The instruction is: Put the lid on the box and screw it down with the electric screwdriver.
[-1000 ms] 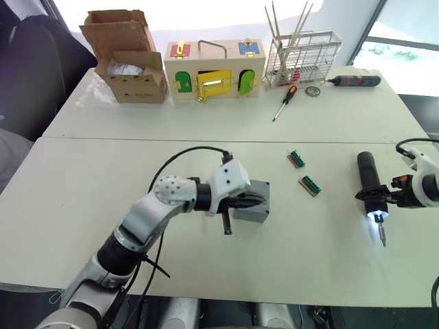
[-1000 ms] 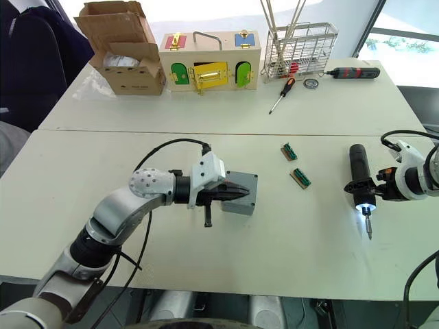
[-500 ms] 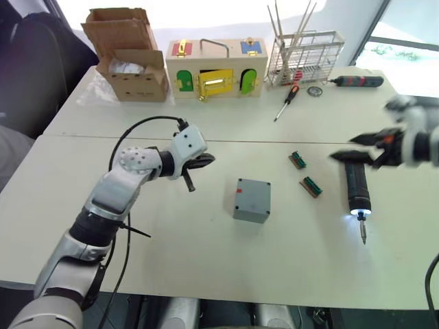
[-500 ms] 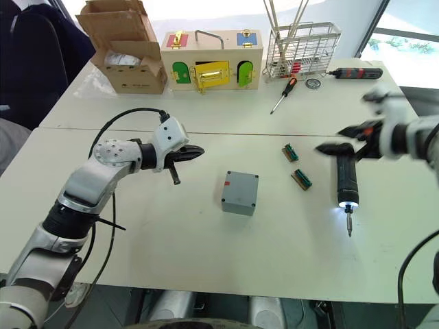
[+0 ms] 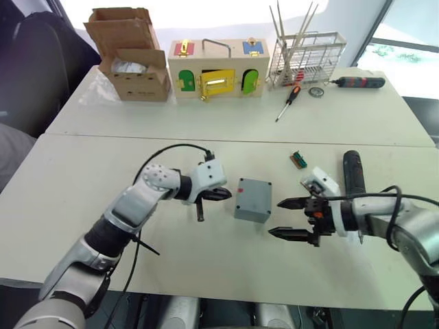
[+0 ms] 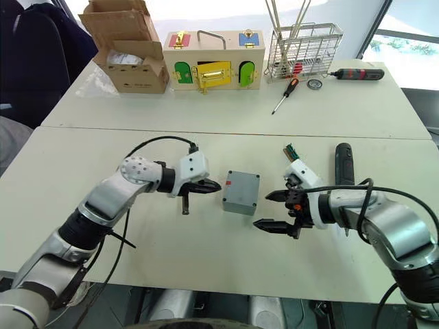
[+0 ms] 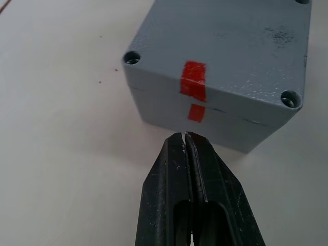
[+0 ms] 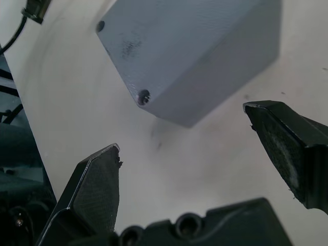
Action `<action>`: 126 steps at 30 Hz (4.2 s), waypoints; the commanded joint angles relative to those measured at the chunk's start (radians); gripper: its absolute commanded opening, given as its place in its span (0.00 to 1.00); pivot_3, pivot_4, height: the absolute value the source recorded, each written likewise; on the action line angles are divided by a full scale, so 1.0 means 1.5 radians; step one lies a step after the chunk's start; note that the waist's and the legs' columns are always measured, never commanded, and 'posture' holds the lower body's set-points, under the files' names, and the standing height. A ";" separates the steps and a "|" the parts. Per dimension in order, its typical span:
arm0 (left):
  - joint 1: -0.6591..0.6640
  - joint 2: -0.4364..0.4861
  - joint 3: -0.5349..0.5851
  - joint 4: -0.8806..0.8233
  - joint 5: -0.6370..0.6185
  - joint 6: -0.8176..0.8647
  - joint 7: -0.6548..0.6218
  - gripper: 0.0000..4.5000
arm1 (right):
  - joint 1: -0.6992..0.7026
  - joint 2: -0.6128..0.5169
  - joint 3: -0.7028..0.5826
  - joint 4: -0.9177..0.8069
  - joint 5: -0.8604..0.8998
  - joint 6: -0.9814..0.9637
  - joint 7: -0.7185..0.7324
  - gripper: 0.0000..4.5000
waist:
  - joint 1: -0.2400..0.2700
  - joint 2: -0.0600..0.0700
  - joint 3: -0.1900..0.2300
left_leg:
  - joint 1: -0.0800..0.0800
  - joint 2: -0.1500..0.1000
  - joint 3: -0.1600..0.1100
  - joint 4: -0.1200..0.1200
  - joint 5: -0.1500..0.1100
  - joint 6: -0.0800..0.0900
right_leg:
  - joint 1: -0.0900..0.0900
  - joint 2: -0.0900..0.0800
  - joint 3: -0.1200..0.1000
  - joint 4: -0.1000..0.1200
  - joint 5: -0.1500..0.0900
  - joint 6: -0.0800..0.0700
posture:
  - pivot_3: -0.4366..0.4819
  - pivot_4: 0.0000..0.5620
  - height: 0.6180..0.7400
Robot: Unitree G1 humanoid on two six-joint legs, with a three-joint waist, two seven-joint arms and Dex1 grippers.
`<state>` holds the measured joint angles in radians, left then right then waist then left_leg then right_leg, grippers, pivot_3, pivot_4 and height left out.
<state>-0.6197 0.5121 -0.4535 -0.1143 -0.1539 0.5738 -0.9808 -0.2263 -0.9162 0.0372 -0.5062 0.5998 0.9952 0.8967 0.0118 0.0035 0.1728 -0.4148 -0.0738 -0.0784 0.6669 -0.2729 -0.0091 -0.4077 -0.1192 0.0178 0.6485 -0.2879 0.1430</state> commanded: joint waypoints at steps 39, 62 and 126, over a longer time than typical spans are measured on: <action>0.049 0.011 -0.010 -0.070 0.061 0.017 -0.035 0.00 | -0.031 -0.019 0.080 0.022 -0.058 -0.122 0.069 0.99 | 0.002 -0.002 0.000 | 0.001 0.000 0.000 0.000 0.000 0.000 | 0.002 0.000 -0.001 0.000 0.000 0.000 | 0.48 0.27 0.92; 0.028 -0.028 -0.004 0.001 0.086 -0.025 0.009 0.00 | 0.003 0.011 0.065 0.003 -0.056 -0.087 0.022 0.99 | 0.000 -0.002 0.000 | 0.001 0.000 0.000 0.000 0.000 0.000 | 0.001 0.000 -0.001 0.001 0.000 0.000 | 0.48 0.27 0.92; 0.013 -0.024 0.134 -0.128 -0.099 0.094 0.074 0.00 | -0.164 0.221 -0.121 0.494 -0.199 -0.375 -0.185 0.50 | -0.009 -0.003 -0.001 | 0.002 0.000 0.000 -0.001 0.001 -0.001 | 0.001 0.000 0.000 0.001 0.000 0.000 | 0.48 0.27 0.92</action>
<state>-0.5937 0.4700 -0.2557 -0.2763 -0.2959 0.7306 -0.8709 -0.4498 -0.5872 -0.1262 0.2417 0.3057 0.4586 0.6235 -0.0013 -0.0010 0.1716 -0.4120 -0.0736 -0.0779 0.6655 -0.2721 -0.0104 -0.4068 -0.1190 0.0179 0.6500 -0.2878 0.1430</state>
